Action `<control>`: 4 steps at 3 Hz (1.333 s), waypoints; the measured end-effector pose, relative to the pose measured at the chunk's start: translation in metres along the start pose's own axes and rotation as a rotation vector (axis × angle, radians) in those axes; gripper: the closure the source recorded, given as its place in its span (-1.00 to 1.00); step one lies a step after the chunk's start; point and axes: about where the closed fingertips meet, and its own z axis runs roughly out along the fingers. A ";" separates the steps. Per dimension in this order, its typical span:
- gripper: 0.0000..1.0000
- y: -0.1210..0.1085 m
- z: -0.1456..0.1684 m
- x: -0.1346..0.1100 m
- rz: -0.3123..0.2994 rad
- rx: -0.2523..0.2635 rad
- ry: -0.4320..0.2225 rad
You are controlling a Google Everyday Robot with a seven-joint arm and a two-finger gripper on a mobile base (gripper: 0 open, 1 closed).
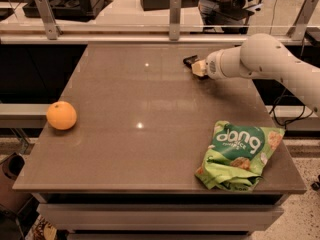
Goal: Move rxbar chocolate near orange
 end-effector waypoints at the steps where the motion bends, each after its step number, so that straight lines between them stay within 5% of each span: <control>1: 1.00 0.000 0.000 0.000 0.000 0.000 0.000; 4: 1.00 0.000 0.000 0.000 -0.001 0.000 0.000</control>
Offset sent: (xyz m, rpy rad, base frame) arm 0.0058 0.0031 0.0330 -0.0175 -0.1208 -0.0073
